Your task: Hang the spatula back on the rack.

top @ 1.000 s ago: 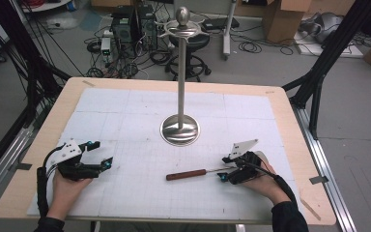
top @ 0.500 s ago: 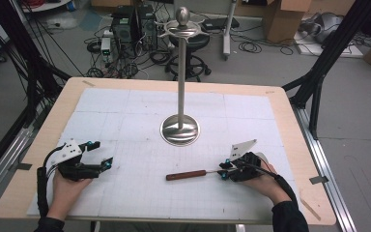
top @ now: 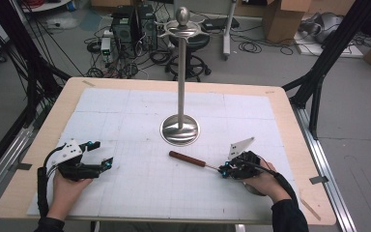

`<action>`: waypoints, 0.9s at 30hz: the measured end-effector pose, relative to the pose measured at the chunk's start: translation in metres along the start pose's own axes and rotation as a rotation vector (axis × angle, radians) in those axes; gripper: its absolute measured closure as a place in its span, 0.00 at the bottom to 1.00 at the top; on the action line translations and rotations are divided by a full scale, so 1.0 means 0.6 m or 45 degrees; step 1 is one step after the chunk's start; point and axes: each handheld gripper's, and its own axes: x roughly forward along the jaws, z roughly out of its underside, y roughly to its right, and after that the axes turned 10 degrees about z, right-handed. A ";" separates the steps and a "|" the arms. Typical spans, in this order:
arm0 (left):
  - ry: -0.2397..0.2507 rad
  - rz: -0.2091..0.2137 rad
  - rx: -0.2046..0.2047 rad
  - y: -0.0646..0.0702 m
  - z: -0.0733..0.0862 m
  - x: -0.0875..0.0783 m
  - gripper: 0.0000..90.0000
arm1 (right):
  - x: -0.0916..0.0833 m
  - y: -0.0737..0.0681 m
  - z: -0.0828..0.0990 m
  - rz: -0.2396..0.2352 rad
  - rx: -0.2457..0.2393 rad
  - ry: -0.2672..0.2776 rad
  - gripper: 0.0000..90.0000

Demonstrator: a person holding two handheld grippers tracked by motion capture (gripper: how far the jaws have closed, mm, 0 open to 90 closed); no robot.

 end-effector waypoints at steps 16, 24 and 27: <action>-0.003 -0.004 -0.010 -0.001 0.000 0.000 0.22 | 0.001 0.000 -0.015 0.000 0.016 -0.077 0.95; -0.006 -0.003 0.001 0.000 0.000 0.000 0.22 | -0.008 0.001 -0.011 0.037 0.022 -0.043 0.95; -0.004 -0.002 0.000 0.000 0.000 0.000 0.22 | -0.020 0.006 -0.006 0.042 0.053 0.006 0.95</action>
